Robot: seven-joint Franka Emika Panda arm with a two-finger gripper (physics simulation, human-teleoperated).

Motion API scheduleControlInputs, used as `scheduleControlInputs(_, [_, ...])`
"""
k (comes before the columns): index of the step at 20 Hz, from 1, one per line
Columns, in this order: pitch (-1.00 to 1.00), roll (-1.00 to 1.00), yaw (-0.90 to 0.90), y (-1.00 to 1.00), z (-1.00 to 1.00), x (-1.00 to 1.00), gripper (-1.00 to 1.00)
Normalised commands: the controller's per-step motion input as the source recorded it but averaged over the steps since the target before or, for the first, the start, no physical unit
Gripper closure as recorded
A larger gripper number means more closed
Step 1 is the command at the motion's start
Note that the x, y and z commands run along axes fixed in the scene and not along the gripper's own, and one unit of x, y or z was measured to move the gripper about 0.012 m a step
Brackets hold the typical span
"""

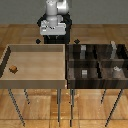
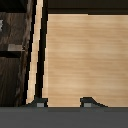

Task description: Place the loaf of bread into the appropriate compartment.

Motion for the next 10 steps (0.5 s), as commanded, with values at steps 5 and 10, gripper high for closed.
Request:
scheduleControlInputs(5, [0.0, 0.0, 0.0, 0.0, 0.0, -0.8, -1.0])
scheduleControlInputs(10, [0.0, 0.0, 0.0, -0.6, 0.0, -0.4, -1.0])
